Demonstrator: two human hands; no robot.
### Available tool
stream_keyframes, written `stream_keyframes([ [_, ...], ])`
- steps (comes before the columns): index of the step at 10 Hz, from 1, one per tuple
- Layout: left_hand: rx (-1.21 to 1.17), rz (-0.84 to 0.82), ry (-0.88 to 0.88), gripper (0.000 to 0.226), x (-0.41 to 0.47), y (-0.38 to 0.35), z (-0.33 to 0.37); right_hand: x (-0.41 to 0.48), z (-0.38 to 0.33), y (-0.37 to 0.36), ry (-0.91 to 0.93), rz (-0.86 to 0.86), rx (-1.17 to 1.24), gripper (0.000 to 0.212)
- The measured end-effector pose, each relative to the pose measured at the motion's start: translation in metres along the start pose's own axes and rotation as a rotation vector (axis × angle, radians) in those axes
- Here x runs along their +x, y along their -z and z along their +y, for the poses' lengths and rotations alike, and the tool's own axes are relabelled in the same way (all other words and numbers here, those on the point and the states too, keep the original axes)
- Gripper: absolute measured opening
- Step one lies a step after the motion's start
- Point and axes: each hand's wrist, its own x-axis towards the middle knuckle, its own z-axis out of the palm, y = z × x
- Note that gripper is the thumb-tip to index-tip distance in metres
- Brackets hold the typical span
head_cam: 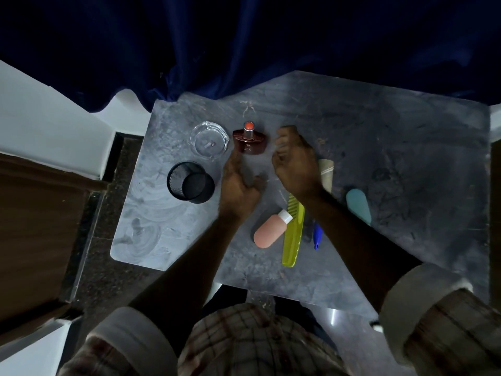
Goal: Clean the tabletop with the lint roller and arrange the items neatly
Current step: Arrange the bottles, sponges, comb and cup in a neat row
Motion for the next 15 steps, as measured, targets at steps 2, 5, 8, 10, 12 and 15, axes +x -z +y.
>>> stream_keyframes([
  [2, 0.395, -0.217, -0.183, 0.075, -0.075, -0.007, -0.036, -0.086, 0.01, 0.03, 0.15, -0.224, -0.355, 0.043],
  [5, 0.579, -0.173, -0.319, 0.047, -0.084, -0.017, -0.054, -0.102, 0.007, 0.014, 0.352, -0.522, -0.665, 0.036],
  [8, 0.235, -0.164, -0.404, 0.028, -0.08, 0.018, -0.039, -0.098, 0.011, 0.019, 0.437, -0.545, -0.524, 0.035],
  [10, -0.238, 0.055, -0.146, 0.052, -0.065, 0.027, -0.024, -0.078, 0.0, 0.007, 0.256, -0.235, -0.24, 0.026],
  [12, -0.238, 0.024, -0.053, 0.075, -0.043, 0.012, -0.027, -0.055, -0.014, -0.026, 0.075, -0.057, -0.05, 0.031],
  [15, -0.458, 0.049, 0.045, 0.082, -0.025, -0.008, -0.032, -0.038, -0.019, -0.042, 0.048, -0.18, -0.088, 0.037],
])
